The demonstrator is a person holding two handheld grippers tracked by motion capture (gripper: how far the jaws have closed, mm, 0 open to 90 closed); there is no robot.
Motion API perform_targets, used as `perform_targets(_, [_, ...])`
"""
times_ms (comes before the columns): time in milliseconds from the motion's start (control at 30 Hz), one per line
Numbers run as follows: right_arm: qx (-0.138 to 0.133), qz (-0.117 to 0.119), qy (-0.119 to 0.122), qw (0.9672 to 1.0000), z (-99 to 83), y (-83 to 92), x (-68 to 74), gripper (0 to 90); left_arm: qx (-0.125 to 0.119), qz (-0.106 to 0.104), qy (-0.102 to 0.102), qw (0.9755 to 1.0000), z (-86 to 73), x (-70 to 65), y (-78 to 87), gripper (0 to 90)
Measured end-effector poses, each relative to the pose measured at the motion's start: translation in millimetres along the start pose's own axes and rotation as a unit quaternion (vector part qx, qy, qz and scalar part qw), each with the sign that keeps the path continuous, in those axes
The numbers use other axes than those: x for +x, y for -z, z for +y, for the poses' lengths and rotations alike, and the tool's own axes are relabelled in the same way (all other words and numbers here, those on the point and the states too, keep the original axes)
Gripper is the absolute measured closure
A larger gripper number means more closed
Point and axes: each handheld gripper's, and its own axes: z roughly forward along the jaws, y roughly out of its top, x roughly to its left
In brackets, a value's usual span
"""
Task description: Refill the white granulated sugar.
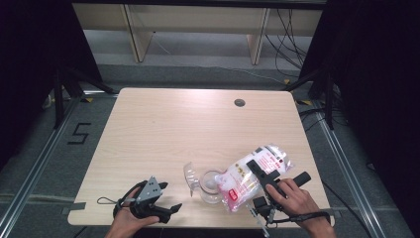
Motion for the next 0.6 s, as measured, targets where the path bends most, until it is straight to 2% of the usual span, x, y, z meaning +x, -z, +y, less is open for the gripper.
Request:
perform_targets(133, [-0.005,-0.009,0.004,0.9999,0.8,-0.3,-0.4,53.5,0.0,-0.001,0.001,1.0,0.0,-0.1,-0.1,15.4])
perform_targets(267, [0.0,-0.004,0.003,1.0,1.6,0.6,-0.9,53.5,0.0,-0.001,0.0,1.0,-0.1,-0.1,-0.1,15.4])
perform_targets(367, [-0.002,-0.005,0.013,0.9999,1.9,0.5,-3.0,53.6,-0.001,-0.001,0.001,1.0,0.0,-0.1,-0.2,15.4])
perform_targets(433, [0.0,-0.004,0.004,1.0,1.7,0.5,-1.3,53.7,-0.001,-0.001,0.002,1.0,0.0,-0.1,-0.2,15.4])
perform_targets(500, [-0.002,-0.005,0.014,0.9999,1.8,0.4,-2.7,53.7,0.0,-0.001,0.003,1.0,-0.1,0.0,-0.3,15.4])
perform_targets(567, [-0.002,-0.009,-0.001,1.0,1.4,0.2,0.2,53.8,-0.001,-0.001,0.003,1.0,-0.1,0.0,-0.3,15.4])
perform_targets(600, [-0.002,-0.009,0.0,1.0,1.5,0.1,-0.1,53.8,-0.001,-0.001,0.002,1.0,0.0,0.0,-0.2,15.4])
